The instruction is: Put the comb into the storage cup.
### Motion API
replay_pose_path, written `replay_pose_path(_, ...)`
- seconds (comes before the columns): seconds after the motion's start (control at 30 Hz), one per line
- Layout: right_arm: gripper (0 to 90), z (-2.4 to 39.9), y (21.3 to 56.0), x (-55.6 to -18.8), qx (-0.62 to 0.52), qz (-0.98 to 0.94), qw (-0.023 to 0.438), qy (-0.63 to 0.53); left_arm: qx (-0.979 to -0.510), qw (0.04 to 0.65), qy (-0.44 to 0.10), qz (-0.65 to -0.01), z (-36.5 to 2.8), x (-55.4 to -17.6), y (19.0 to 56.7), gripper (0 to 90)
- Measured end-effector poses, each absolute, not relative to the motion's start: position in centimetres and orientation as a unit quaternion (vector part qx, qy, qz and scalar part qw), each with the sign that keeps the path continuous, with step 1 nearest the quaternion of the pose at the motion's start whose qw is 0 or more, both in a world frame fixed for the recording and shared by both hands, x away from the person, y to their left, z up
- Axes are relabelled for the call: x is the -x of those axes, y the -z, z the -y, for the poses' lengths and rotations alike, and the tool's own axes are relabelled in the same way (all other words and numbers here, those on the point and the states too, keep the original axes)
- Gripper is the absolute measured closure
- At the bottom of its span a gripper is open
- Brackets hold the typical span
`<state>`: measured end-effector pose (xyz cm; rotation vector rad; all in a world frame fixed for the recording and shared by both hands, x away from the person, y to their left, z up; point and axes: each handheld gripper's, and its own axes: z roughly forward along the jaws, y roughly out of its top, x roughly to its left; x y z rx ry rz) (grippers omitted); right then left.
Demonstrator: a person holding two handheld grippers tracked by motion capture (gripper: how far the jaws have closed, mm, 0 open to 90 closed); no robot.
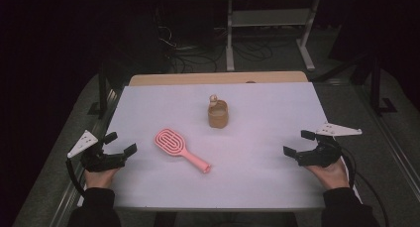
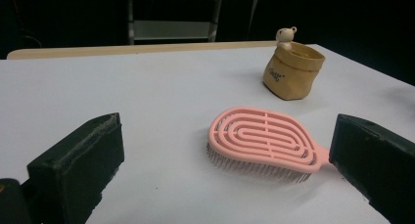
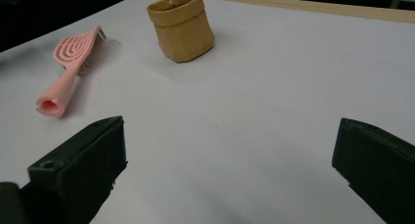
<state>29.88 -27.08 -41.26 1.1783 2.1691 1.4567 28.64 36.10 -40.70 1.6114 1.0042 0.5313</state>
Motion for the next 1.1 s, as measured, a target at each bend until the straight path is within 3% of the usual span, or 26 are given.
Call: replay_pose_path(1.1, 0.0, 27.05, 41.34, -29.54, -0.402, -0.753, 0.139, -0.502, -0.683, 0.559, -0.218, -0.416, -35.35, -28.57, 40.56, 0.0)
